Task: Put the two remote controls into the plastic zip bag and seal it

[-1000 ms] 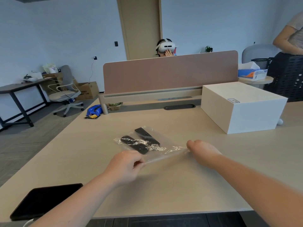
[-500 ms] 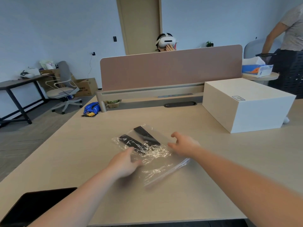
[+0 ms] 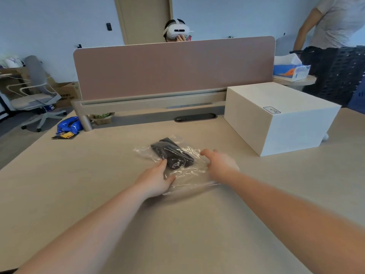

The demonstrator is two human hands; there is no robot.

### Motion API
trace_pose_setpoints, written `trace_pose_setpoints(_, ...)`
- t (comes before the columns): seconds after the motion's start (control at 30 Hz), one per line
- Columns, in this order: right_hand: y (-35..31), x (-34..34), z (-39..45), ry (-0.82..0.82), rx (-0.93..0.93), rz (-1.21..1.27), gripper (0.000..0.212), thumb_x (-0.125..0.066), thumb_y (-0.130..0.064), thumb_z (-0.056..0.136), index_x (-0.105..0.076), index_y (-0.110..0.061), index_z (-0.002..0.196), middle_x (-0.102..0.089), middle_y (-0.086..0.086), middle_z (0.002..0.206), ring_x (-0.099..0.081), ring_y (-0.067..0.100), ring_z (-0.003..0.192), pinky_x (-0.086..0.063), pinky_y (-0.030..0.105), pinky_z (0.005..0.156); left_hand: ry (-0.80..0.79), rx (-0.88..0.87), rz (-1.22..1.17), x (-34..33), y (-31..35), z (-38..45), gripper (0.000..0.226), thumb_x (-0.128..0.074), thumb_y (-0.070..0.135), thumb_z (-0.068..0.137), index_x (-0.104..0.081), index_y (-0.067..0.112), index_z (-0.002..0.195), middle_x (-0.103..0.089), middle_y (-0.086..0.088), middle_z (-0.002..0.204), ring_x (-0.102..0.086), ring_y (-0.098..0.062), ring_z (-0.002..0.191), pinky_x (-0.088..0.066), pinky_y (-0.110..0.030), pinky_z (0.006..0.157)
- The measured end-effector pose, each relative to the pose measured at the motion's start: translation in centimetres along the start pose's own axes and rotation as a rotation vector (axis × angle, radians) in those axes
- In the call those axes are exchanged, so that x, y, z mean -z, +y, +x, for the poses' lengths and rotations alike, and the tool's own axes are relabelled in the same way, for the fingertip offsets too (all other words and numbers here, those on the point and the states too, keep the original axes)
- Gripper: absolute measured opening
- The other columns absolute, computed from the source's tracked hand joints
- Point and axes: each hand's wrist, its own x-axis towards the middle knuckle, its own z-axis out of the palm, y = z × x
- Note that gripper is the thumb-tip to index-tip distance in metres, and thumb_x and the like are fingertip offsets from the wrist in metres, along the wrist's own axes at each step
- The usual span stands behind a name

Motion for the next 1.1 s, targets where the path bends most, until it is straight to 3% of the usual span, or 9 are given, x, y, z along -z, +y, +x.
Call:
trace_pose_setpoints(0.27, 5.1, 2.3, 2.5, 0.128, -0.098, -0.226, 0.046, -0.042, 0.007, 0.082, -0.047, -0.014, 0.123, -0.054, 0.013, 0.115, -0.050, 0.033, 0.111, -0.042, 0.036, 0.079, -0.047, -0.131, 0.051, -1.4, 5.7, 8.2, 0.065, -0.039, 0.045, 0.091, -0.009, 0.022, 0.144, -0.013, 0.002, 0.156, -0.024, -0.026, 0.139, -0.024, -0.040, 0.115)
trace_pose_setpoints(0.57, 8.4, 3.2, 5.0, 0.135, -0.204, -0.364, 0.033, -0.045, 0.002, 0.087, -0.054, -0.009, 0.116, -0.056, 0.013, 0.118, -0.051, 0.032, 0.113, -0.046, 0.038, 0.087, -0.087, -0.231, 0.008, -3.2, 9.5, 14.7, 0.060, -0.037, 0.035, 0.092, -0.006, 0.028, 0.143, -0.007, 0.007, 0.157, -0.017, -0.019, 0.142, -0.009, -0.049, 0.118)
trace_pose_setpoints(0.83, 9.0, 1.7, 6.0, 0.111, -0.206, -0.425, 0.034, -0.042, -0.002, 0.090, -0.058, -0.006, 0.120, -0.049, 0.012, 0.127, -0.041, 0.030, 0.122, -0.038, 0.037, 0.098, -0.097, -0.229, 0.017, -3.4, 10.6, 16.3, 0.058, -0.034, 0.032, 0.093, -0.006, 0.026, 0.143, -0.006, 0.005, 0.157, -0.013, -0.018, 0.143, -0.007, -0.047, 0.119)
trace_pose_setpoints(1.1, 9.0, 1.9, 5.3, 0.101, -0.180, -0.418, 0.033, -0.040, -0.005, 0.091, -0.058, -0.006, 0.119, -0.050, 0.012, 0.127, -0.040, 0.031, 0.124, -0.035, 0.039, 0.102, -0.039, -0.181, 0.059, -3.0, 8.3, 13.4, 0.063, -0.035, 0.048, 0.091, -0.009, 0.026, 0.143, -0.008, 0.002, 0.157, -0.021, -0.025, 0.141, -0.020, -0.043, 0.117)
